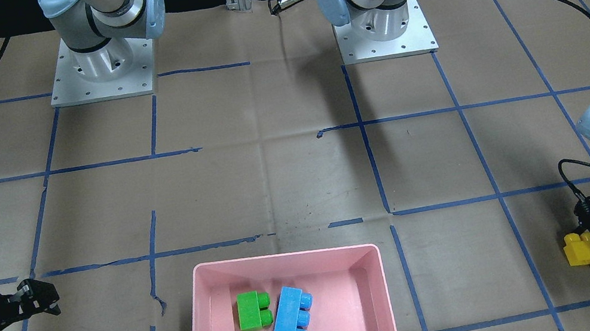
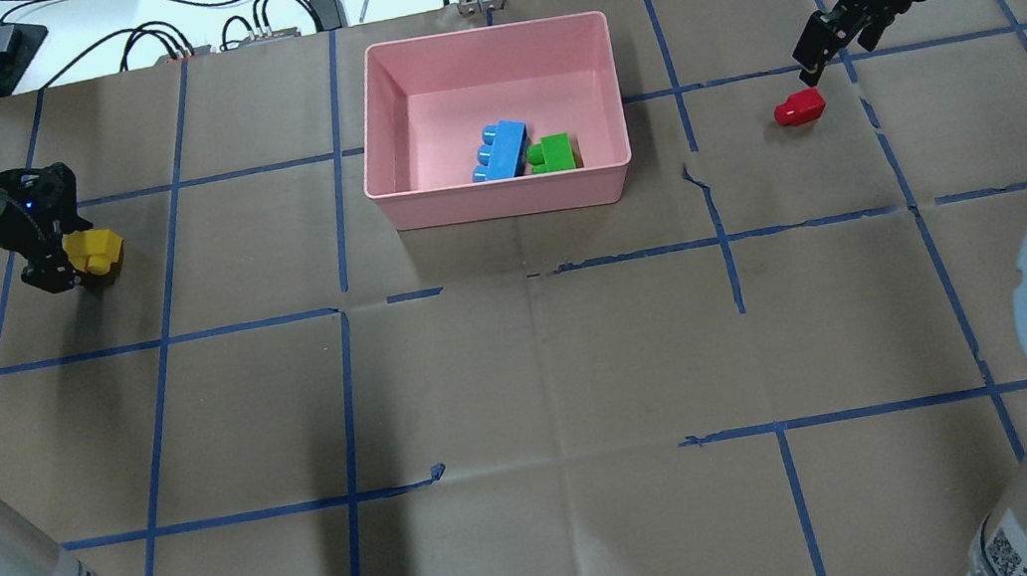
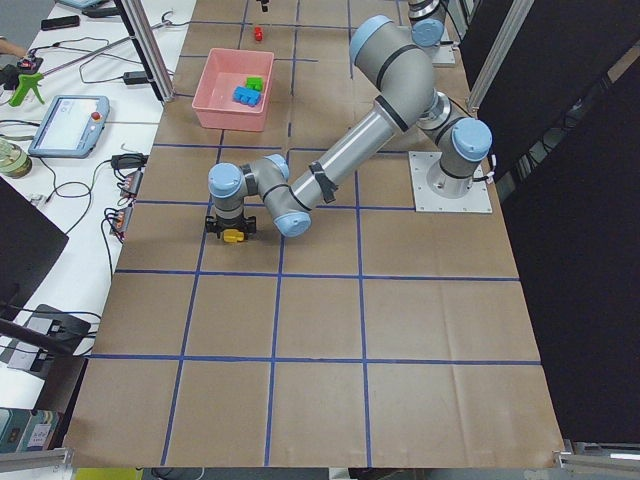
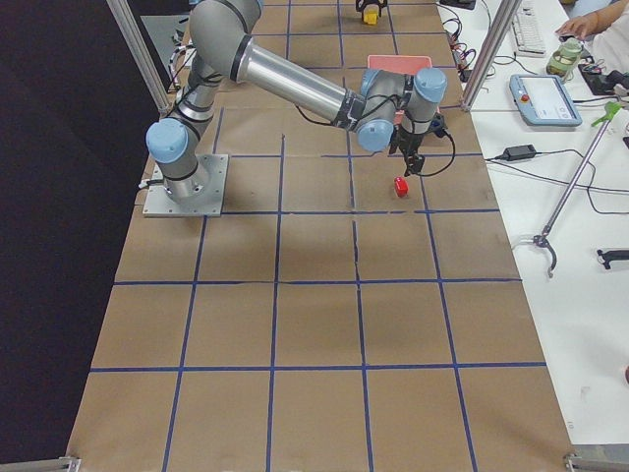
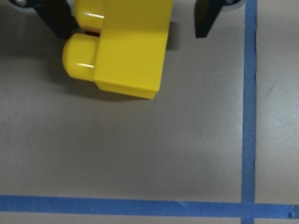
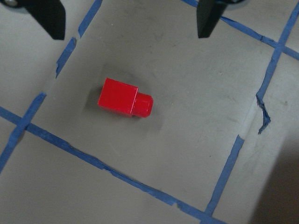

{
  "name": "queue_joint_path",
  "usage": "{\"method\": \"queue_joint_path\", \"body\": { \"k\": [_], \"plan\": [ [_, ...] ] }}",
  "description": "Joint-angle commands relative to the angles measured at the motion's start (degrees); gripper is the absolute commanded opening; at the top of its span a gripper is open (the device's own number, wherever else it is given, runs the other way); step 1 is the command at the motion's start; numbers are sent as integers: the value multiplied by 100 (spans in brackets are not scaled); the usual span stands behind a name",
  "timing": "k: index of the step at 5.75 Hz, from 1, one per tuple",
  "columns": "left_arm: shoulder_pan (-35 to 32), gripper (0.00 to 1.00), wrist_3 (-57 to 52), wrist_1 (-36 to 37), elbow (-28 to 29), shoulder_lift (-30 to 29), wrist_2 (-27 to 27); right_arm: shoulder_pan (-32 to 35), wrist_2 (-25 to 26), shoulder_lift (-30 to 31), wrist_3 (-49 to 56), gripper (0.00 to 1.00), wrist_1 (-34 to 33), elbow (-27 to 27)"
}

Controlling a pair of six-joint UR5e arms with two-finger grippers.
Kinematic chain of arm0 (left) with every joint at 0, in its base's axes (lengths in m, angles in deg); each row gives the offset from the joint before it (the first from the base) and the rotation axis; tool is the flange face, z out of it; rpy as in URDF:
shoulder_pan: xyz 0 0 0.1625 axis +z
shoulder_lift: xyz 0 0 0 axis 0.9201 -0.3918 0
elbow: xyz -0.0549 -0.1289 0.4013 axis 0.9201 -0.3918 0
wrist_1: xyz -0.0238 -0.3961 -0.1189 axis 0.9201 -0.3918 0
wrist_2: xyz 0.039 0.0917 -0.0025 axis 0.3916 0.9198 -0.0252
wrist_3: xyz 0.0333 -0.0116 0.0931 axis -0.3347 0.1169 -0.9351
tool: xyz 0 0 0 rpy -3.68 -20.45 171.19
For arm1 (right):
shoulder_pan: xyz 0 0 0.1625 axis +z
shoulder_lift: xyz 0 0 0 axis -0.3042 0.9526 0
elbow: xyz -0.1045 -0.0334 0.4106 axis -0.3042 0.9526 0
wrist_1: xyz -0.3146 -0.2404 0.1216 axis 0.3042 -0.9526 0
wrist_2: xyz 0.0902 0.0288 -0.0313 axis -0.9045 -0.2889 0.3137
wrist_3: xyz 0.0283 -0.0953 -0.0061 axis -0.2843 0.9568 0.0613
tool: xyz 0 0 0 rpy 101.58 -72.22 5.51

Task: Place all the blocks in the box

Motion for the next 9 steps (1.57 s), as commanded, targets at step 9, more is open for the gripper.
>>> {"method": "queue_joint_path", "body": {
  "k": [9],
  "plan": [
    [-2940, 0, 2863, -740, 28, 1286, -170, 13, -41, -960, 5315, 99, -1140, -206]
  ]
}}
